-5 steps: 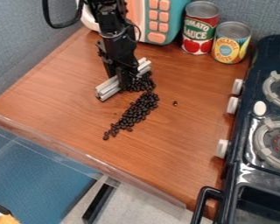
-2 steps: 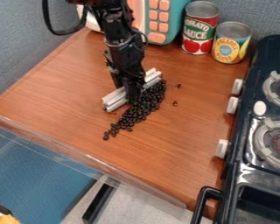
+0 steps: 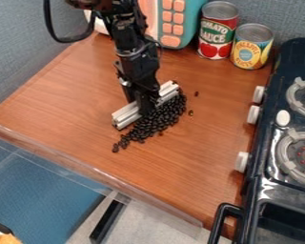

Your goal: Sweep into pile

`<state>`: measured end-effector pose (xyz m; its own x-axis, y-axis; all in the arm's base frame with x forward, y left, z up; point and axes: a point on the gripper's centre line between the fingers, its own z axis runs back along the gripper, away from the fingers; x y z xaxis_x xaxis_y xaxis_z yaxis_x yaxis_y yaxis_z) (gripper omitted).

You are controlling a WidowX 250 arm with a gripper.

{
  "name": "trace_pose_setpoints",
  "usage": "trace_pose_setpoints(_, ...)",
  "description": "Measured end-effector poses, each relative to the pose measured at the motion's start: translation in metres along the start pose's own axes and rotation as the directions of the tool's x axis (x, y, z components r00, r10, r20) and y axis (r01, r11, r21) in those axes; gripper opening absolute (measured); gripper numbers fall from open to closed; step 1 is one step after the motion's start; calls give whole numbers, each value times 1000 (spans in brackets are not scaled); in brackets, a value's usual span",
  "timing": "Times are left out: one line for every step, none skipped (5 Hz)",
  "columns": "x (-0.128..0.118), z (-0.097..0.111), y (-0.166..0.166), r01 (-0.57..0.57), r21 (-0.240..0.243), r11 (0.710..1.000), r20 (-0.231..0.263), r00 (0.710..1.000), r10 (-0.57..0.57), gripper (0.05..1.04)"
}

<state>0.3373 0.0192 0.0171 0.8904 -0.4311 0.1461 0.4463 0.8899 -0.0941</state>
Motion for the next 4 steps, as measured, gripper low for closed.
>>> trace_pose_setpoints(-3,3,-4,-3,-13,1000,-7,1000,3,365)
trace_pose_setpoints(-2,6,-4,-14,-38,999,-10,1000,14,365)
trace_pose_setpoints(5,31,18,-77,-20,997,59,995,78,365)
trace_pose_setpoints(10,53,42,-147,-5,989,112,983,147,365)
